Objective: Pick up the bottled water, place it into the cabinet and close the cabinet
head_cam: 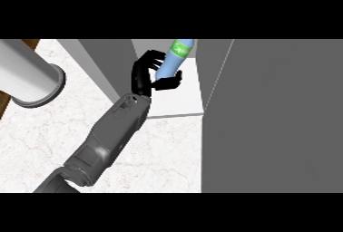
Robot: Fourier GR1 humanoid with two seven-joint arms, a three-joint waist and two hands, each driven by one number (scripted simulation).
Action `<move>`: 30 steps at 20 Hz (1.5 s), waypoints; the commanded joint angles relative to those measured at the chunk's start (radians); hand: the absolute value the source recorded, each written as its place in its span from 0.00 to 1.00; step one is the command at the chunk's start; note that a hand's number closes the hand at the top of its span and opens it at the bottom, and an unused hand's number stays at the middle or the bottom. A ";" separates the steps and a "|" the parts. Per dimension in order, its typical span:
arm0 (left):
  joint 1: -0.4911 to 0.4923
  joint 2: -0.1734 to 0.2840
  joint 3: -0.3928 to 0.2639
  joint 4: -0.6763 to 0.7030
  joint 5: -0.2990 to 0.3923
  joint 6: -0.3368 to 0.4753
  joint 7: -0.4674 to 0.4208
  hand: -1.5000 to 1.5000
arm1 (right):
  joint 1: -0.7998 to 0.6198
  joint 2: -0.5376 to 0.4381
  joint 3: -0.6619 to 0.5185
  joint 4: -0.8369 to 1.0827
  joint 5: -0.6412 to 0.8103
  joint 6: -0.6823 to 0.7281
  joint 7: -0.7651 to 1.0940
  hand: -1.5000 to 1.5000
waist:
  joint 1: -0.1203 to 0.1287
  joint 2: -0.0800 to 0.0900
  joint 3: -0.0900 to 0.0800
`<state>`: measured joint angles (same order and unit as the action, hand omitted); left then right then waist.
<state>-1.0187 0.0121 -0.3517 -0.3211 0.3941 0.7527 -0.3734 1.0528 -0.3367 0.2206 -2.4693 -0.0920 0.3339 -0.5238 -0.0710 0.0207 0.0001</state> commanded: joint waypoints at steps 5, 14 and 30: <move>-0.078 0.005 0.023 0.153 -0.038 0.127 -0.041 0.00 | 0.021 -0.012 -0.033 -0.067 -0.106 0.034 0.021 0.00 | -0.007 0.007 -0.001; -0.081 0.006 0.195 -0.043 0.104 -0.096 -0.283 1.00 | -0.003 0.007 0.002 -0.010 -0.046 0.053 -0.004 0.00 | 0.009 0.005 -0.004; 0.051 -0.012 0.006 -0.250 0.298 -0.378 -0.244 1.00 | 0.023 -0.002 0.010 -0.134 -0.048 0.044 0.083 0.00 | 0.029 -0.022 -0.001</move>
<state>-1.0206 0.0006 -0.2684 -0.4799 0.6298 0.4311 -0.6630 1.0578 -0.3244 0.2473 -2.4785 -0.1069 0.3875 -0.5044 -0.0480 0.0036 -0.0015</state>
